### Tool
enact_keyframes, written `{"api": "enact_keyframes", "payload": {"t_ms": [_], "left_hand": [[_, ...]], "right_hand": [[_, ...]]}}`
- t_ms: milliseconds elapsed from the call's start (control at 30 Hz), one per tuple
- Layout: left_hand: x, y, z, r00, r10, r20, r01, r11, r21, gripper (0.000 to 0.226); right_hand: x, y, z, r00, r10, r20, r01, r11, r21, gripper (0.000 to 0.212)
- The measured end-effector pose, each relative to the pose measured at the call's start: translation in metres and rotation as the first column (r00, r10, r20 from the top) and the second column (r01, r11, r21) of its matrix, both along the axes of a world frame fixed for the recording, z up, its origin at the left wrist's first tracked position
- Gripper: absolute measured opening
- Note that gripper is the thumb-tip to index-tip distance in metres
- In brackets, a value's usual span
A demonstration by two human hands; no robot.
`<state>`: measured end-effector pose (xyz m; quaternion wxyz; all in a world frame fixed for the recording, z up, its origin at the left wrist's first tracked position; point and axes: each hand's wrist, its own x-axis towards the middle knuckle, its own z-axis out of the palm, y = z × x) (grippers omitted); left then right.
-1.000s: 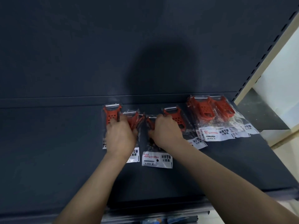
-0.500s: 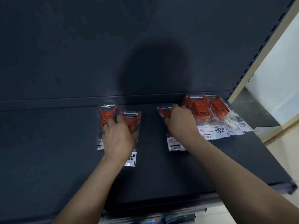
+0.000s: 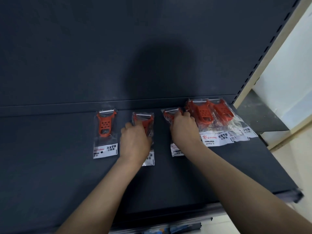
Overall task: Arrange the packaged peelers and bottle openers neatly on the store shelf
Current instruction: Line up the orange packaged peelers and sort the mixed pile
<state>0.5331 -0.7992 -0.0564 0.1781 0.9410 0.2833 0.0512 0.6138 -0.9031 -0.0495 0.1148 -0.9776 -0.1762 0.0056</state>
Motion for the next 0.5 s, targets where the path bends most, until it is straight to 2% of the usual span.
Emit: {"api": "enact_keyframes", "payload": {"t_ms": [267,367,433,500], "left_hand": [[0.012,-0.007,-0.003,0.986,0.044,0.158,-0.028,0.994,-0.104,0.056],[0.006,0.006,-0.001,0.964,0.084,0.251,-0.08,0.996,-0.024,0.038],[0.001,0.022,-0.001,0.957,0.143,0.252,-0.161,0.986,0.051,0.035],[-0.005,0.039,-0.001,0.953,0.235,0.191,-0.258,0.96,0.106,0.04]], "right_hand": [[0.007,-0.003,0.0,0.993,0.044,0.105,-0.042,0.999,-0.014,0.032],[0.003,0.003,0.007,0.972,0.166,0.165,-0.171,0.985,0.017,0.036],[-0.004,0.014,0.014,0.969,0.224,0.101,-0.235,0.966,0.107,0.037],[-0.011,0.027,0.017,0.975,0.223,-0.02,-0.218,0.965,0.148,0.044]]}}
